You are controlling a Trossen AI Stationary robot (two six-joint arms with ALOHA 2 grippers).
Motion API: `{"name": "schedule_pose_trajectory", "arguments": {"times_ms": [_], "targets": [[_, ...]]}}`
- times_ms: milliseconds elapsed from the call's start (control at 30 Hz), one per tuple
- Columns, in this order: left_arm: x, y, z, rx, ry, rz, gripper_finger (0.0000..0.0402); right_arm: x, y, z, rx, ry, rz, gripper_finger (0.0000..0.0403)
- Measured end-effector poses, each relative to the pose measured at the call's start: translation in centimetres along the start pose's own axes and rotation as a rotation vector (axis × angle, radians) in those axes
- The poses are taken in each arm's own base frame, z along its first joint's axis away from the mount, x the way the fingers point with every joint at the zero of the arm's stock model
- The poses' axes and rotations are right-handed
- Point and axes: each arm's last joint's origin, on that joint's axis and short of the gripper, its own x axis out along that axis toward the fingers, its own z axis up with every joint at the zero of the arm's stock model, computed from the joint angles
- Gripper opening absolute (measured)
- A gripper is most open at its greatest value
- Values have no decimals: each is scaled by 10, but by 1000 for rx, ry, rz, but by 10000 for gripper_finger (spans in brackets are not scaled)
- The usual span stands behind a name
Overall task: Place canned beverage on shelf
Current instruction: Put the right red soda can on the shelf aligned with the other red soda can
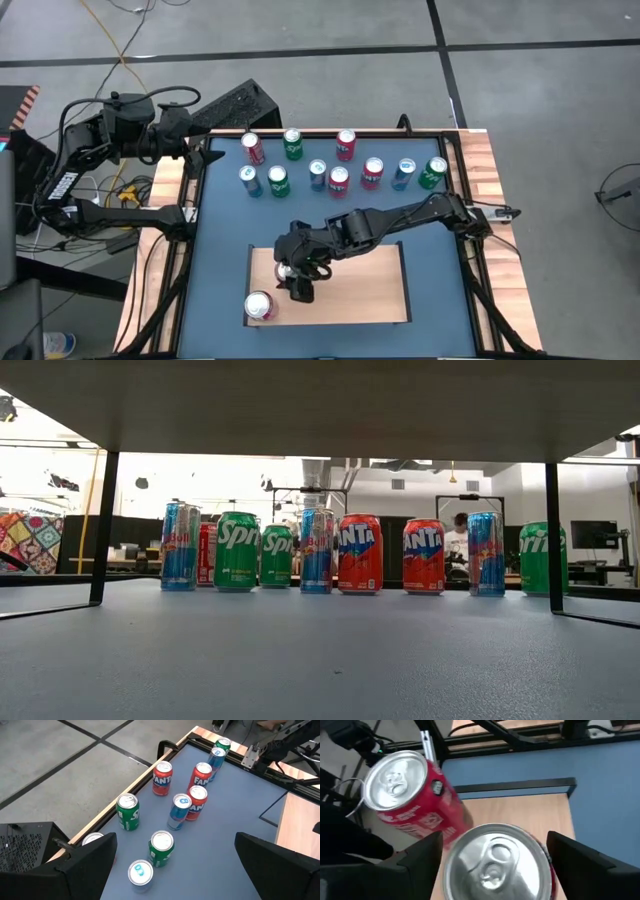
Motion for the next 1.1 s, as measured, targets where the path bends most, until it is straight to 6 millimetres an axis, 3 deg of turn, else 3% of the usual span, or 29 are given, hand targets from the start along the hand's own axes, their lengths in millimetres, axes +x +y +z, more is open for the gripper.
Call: {"name": "schedule_pose_trajectory", "arguments": {"times_ms": [233,500,633,700,833,1000,1100], "targets": [[0,0,0,0,0,0,391,-1,-4,5,3,-42,-17,353],[0,0,0,10,0,1,391,-23,-4,13,91,-83,3,354],[0,0,0,18,0,1,391,-52,9,13,57,-127,-87,354],[0,0,0,18,0,1,391,-81,17,13,39,-156,-139,354],[-3,0,-1,18,-7,-7,391,-118,29,-7,-1,-97,-346,345],[-11,0,-3,19,-26,-40,391,-101,42,-43,-3,8,-423,303],[-17,1,-5,12,-44,-43,391,-84,46,-58,36,-76,-367,265]]}}
